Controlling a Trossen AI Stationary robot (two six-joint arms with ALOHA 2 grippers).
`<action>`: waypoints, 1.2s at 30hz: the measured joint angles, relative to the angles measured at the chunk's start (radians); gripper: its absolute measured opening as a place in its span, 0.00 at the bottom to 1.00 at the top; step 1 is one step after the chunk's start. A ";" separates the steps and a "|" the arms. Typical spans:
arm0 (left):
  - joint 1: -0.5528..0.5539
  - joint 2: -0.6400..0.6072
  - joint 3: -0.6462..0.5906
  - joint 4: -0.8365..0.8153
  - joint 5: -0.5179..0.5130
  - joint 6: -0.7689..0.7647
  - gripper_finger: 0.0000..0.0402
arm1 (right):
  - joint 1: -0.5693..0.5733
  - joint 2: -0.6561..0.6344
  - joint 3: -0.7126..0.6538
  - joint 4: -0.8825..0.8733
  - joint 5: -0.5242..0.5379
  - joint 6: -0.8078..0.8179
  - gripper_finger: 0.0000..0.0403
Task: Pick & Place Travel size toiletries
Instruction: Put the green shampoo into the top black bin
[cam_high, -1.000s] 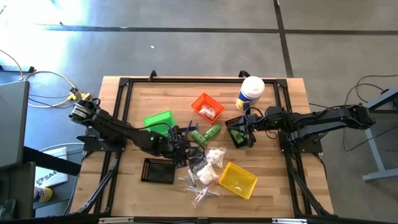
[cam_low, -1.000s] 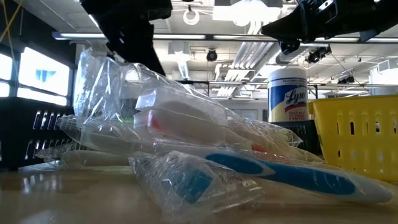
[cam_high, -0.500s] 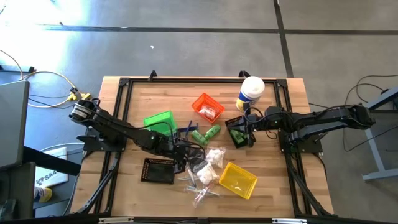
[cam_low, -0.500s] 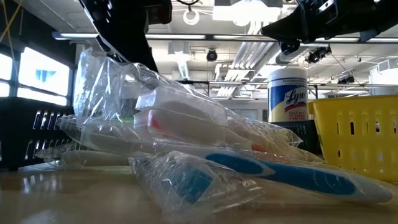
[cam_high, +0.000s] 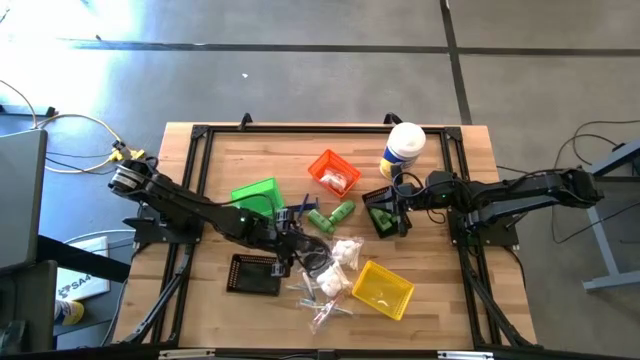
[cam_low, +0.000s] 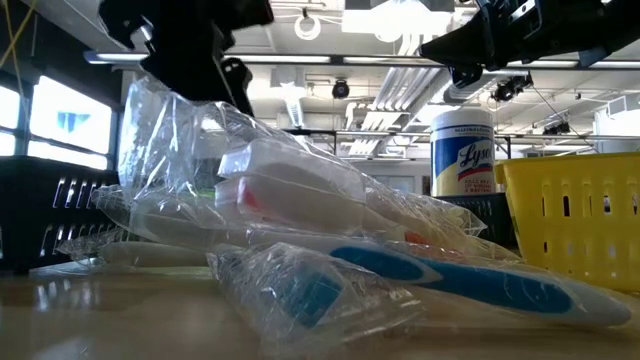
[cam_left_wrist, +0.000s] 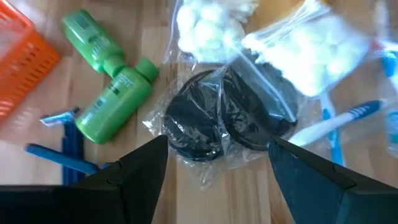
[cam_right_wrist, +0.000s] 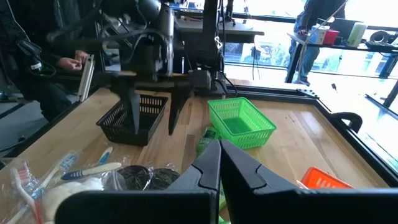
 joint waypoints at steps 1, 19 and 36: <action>0.001 -0.013 -0.007 0.015 -0.001 0.014 0.68 | 0.000 0.000 0.000 0.001 0.000 0.000 0.01; 0.085 -0.439 -0.372 0.075 0.002 0.168 0.68 | 0.000 0.000 0.000 0.009 0.026 0.022 0.01; 0.124 -0.459 -0.390 0.156 0.002 -0.057 0.68 | 0.000 0.000 0.000 0.049 0.026 0.021 0.01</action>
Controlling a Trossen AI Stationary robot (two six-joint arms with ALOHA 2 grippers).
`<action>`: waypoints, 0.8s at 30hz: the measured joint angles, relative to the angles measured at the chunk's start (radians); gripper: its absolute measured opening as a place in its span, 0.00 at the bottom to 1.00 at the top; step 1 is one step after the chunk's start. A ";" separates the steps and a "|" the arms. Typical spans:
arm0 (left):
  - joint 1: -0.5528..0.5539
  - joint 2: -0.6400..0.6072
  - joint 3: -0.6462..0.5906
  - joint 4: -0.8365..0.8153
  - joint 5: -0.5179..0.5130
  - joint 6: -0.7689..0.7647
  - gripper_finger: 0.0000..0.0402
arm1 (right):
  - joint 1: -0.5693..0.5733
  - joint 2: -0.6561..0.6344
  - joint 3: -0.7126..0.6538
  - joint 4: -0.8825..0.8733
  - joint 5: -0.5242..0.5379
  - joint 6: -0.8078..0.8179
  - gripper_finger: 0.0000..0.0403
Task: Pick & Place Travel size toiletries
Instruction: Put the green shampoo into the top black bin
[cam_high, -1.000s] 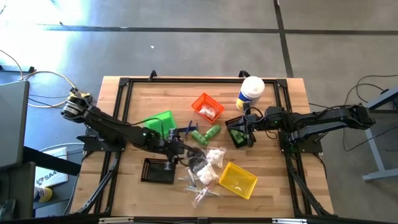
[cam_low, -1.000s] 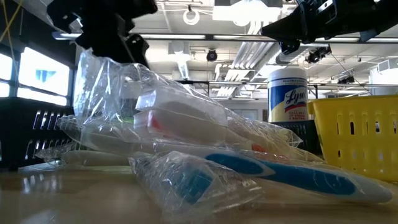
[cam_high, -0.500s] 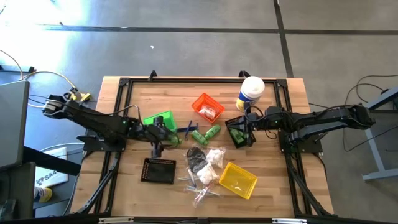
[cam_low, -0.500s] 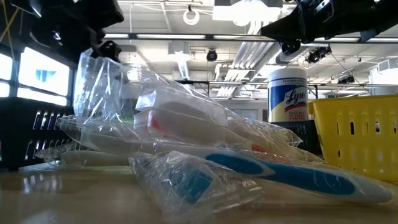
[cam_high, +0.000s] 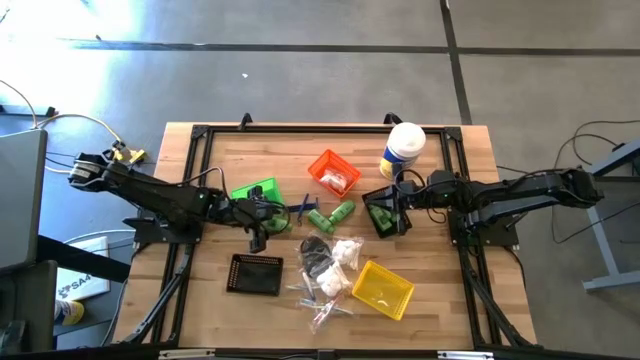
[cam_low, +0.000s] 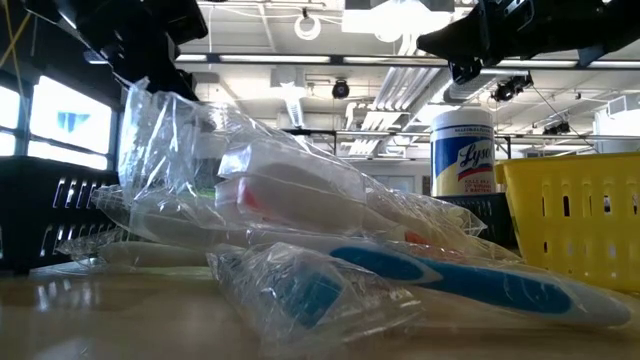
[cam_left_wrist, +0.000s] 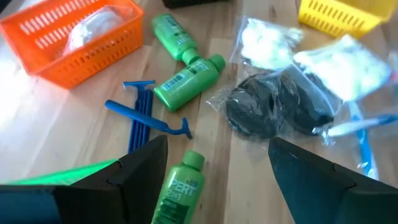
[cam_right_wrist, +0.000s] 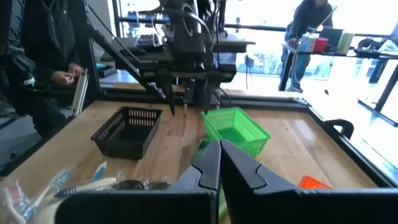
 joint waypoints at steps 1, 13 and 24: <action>0.000 0.000 0.000 0.002 0.000 -0.026 0.68 | 0.000 0.000 0.000 -0.001 0.000 -0.001 0.01; 0.000 0.000 0.002 0.038 0.003 -0.054 0.68 | 0.000 0.000 0.000 -0.005 0.000 -0.028 0.01; 0.000 0.000 0.002 0.037 0.003 -0.062 0.68 | 0.000 0.000 0.000 -0.007 0.000 -0.029 0.01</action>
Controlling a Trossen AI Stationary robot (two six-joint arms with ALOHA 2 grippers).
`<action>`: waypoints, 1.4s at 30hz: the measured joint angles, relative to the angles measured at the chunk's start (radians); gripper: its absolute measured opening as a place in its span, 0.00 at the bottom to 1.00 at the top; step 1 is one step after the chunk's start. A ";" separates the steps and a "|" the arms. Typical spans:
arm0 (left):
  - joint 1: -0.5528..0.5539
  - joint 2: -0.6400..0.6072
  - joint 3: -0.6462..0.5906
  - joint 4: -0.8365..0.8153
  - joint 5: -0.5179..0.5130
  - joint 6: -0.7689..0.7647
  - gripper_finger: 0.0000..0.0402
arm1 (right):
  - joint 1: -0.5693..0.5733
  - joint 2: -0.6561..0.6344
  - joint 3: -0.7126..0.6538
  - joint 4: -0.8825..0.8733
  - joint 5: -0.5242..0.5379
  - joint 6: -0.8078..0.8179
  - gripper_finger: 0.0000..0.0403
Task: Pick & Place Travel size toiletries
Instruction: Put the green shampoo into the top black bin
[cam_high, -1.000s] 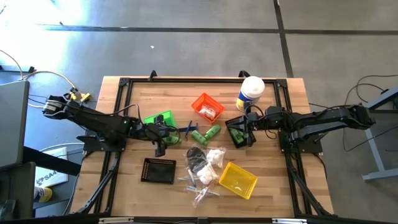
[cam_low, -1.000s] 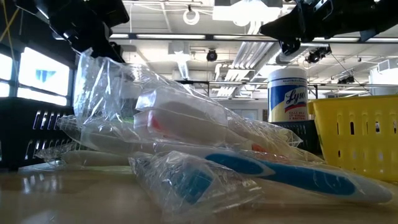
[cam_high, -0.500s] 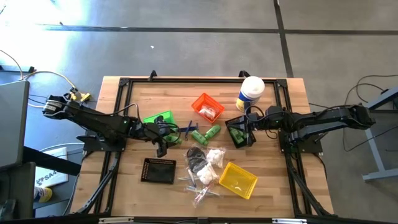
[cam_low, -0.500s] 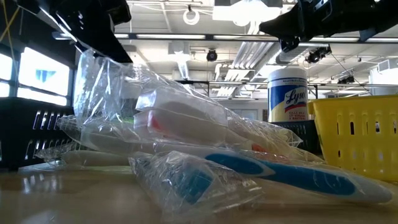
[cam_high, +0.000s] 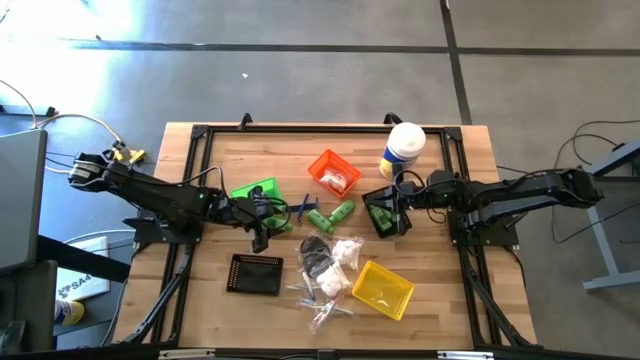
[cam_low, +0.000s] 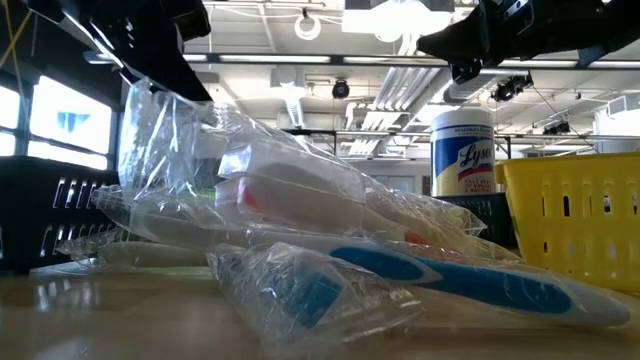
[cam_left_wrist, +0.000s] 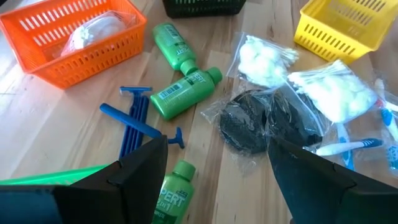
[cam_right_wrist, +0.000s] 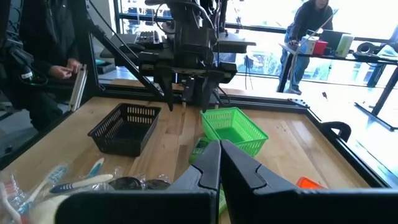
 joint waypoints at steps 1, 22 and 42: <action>0.000 0.000 0.000 0.000 -0.001 0.000 0.68 | 0.000 0.000 0.000 0.000 0.000 0.000 0.01; 0.001 0.000 0.042 -0.056 -0.030 0.154 0.68 | 0.000 0.000 0.000 0.008 0.000 0.005 0.01; 0.137 0.301 0.170 -0.304 0.142 0.220 0.68 | 0.000 0.000 0.000 0.018 0.000 0.002 0.01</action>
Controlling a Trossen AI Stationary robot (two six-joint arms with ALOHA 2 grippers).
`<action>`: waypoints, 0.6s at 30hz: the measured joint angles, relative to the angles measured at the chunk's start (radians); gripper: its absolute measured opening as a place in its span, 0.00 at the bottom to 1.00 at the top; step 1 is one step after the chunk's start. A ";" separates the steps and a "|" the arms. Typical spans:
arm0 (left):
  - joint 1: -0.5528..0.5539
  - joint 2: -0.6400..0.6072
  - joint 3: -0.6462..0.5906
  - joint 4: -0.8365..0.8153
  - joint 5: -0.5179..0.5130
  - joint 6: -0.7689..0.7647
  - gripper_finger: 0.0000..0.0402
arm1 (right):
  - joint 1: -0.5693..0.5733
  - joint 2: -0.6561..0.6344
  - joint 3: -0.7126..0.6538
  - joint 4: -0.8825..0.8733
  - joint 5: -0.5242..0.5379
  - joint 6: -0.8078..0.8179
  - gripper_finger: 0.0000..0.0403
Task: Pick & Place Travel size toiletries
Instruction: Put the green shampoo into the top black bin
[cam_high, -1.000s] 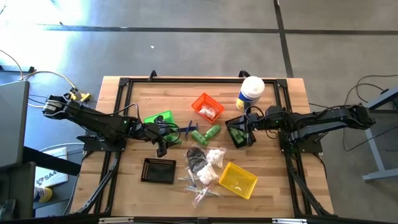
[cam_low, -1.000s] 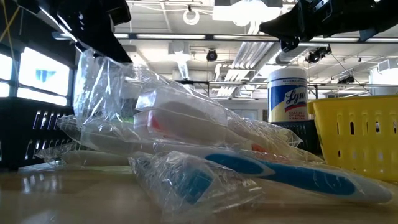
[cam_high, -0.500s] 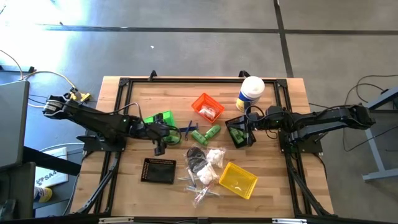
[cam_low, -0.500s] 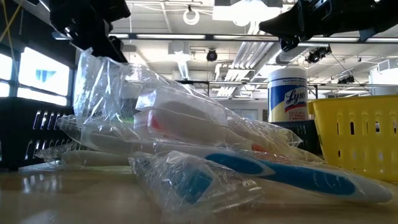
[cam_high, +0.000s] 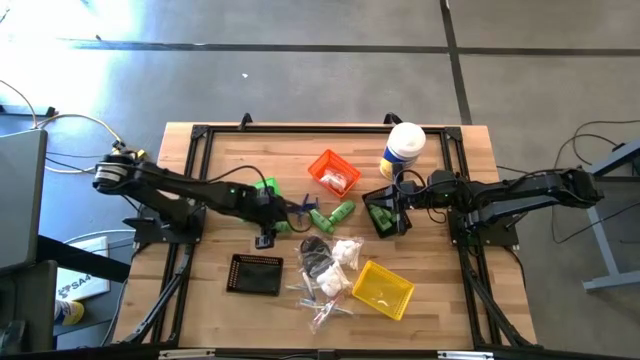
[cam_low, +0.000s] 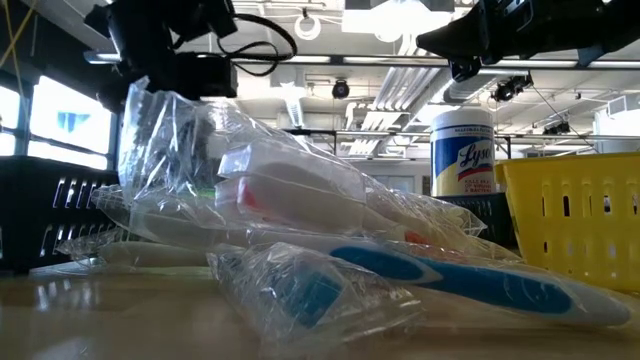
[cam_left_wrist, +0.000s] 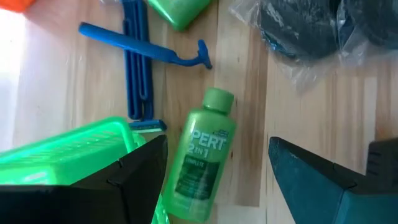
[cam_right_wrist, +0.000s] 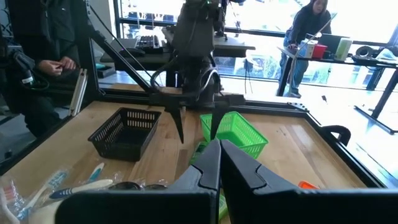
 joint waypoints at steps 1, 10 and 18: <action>0.000 0.008 0.003 0.001 0.000 0.005 0.68 | 0.000 0.000 0.000 0.001 0.000 -0.001 0.01; 0.000 0.068 0.004 0.011 0.000 0.026 0.68 | 0.000 0.000 0.000 -0.006 0.000 -0.001 0.01; 0.000 0.080 0.004 0.013 0.026 0.026 0.68 | 0.000 0.000 0.000 -0.009 0.000 -0.001 0.01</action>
